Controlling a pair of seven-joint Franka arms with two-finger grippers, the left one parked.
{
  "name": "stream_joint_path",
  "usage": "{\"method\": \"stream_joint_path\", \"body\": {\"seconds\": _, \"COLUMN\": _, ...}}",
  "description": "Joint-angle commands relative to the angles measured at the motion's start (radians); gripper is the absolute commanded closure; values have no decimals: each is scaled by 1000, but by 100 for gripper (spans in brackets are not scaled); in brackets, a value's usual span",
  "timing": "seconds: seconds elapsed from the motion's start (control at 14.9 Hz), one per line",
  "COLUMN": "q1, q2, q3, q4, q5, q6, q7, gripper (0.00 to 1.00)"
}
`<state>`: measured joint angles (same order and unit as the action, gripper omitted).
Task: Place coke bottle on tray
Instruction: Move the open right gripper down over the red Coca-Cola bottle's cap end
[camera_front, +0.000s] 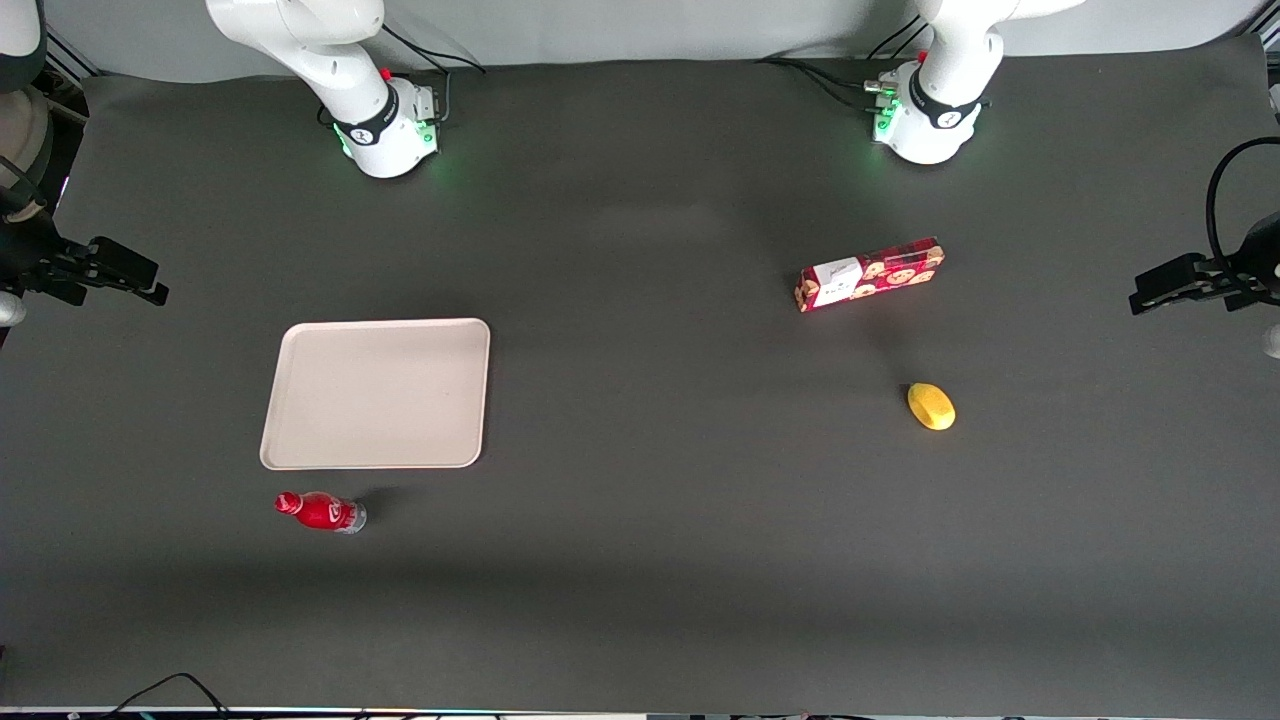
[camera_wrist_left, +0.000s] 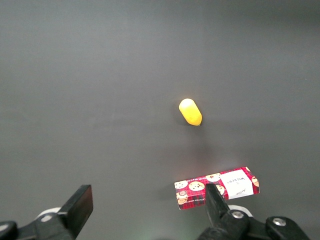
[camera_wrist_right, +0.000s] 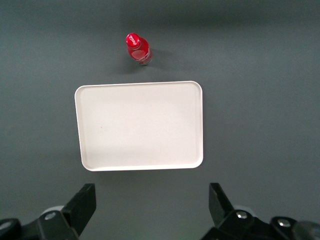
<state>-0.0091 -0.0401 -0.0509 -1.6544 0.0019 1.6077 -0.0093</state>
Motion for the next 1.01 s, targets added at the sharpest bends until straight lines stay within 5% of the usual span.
{"method": "stream_joint_path", "body": {"seconds": 0.0, "q1": 9, "q2": 20, "q3": 0, "q4": 28, "q5": -11, "q6": -6, "q7": 23, "gripper": 0}}
{"method": "stream_joint_path", "body": {"seconds": 0.4, "q1": 12, "q2": 83, "q3": 11, "q4": 77, "q5": -8, "q6": 11, "q7": 72, "gripper": 0}}
{"method": "stream_joint_path", "body": {"seconds": 0.94, "q1": 9, "q2": 441, "q3": 45, "q4": 290, "q5": -32, "q6": 129, "q7": 0, "gripper": 0}}
